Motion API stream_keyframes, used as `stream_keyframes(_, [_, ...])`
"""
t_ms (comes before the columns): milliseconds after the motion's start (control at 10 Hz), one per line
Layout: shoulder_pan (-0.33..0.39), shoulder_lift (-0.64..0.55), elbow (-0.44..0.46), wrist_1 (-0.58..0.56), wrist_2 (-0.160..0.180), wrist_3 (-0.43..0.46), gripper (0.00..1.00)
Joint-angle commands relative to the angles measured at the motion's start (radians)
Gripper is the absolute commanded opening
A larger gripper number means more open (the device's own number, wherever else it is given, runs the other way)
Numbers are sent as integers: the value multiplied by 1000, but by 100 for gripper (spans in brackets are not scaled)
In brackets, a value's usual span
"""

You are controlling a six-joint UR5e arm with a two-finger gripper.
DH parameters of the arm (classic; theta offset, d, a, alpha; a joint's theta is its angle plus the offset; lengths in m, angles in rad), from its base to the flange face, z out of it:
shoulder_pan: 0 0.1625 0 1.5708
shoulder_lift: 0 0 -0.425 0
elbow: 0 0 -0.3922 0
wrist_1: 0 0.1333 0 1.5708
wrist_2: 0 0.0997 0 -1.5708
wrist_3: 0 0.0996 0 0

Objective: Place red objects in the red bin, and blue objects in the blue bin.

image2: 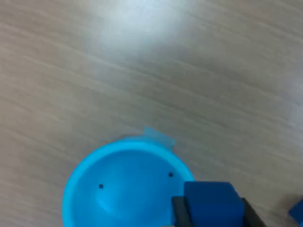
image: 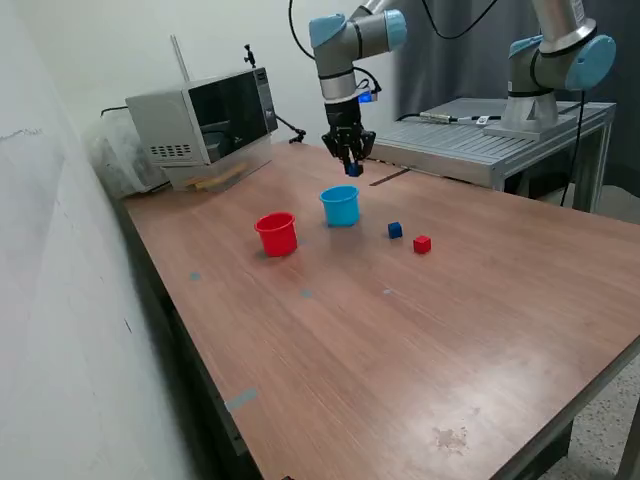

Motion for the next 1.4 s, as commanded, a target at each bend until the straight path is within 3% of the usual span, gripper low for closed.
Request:
stream_keyframes(0, [-1,-7,21,-4,6,1,0])
stream_keyframes(1300, [-11,30,-59,-14,9,6,0])
